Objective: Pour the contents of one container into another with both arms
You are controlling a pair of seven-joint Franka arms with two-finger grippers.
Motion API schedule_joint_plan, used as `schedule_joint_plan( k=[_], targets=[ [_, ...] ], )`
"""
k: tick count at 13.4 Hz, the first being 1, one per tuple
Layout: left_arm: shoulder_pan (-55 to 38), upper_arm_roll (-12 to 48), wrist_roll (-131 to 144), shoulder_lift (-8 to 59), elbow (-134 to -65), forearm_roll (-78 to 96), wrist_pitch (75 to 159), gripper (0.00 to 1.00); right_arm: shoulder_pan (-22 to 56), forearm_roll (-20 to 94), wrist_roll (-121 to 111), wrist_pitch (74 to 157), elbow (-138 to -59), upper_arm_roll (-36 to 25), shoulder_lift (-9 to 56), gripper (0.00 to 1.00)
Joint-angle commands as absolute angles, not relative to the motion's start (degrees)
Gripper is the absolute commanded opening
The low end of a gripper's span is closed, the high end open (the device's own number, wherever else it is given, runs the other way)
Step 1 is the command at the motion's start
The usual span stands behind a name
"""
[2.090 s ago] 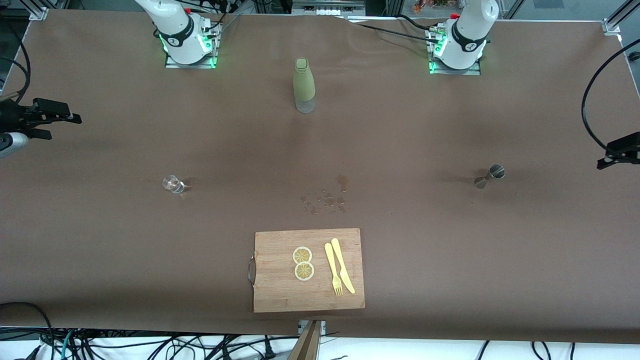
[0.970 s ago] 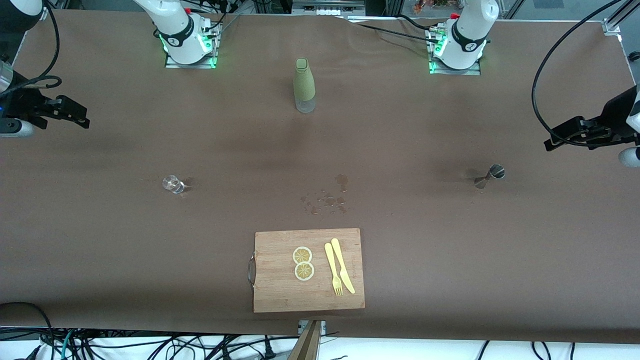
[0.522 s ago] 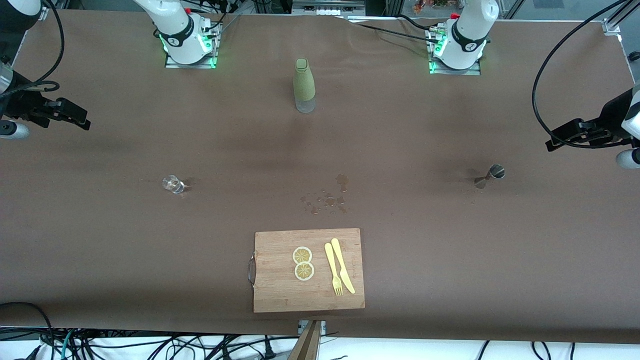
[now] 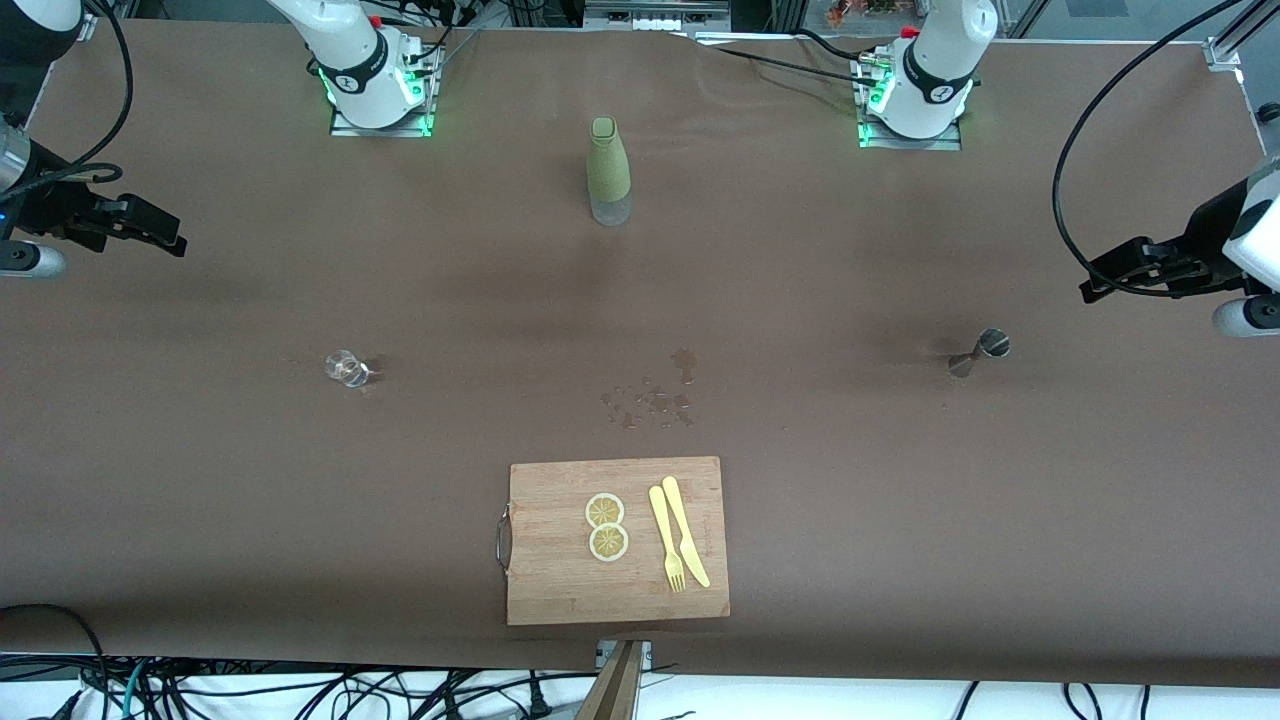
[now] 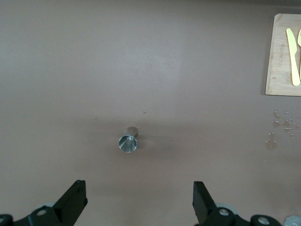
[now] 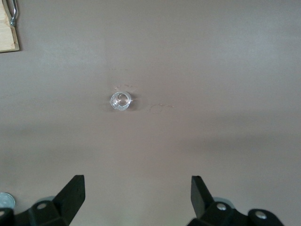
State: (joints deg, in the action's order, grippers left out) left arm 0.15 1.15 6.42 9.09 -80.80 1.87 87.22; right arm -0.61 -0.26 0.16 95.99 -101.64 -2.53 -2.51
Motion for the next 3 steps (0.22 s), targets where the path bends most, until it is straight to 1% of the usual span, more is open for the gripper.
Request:
schedule_joint_plan(
  k=[1,3],
  targets=[
    [-0.8,1.2,7.5,9.1,-80.6,-0.1,87.5,1.00,-0.9,0.6,1.3,94.9,-100.9,-2.3,-2.5,1.00],
    [-0.8,1.2,7.5,9.6,-80.5,-0.1,87.5,1.00,-0.9,0.6,1.4,94.9,-100.9,-2.2,-2.5,1.00]
  ],
)
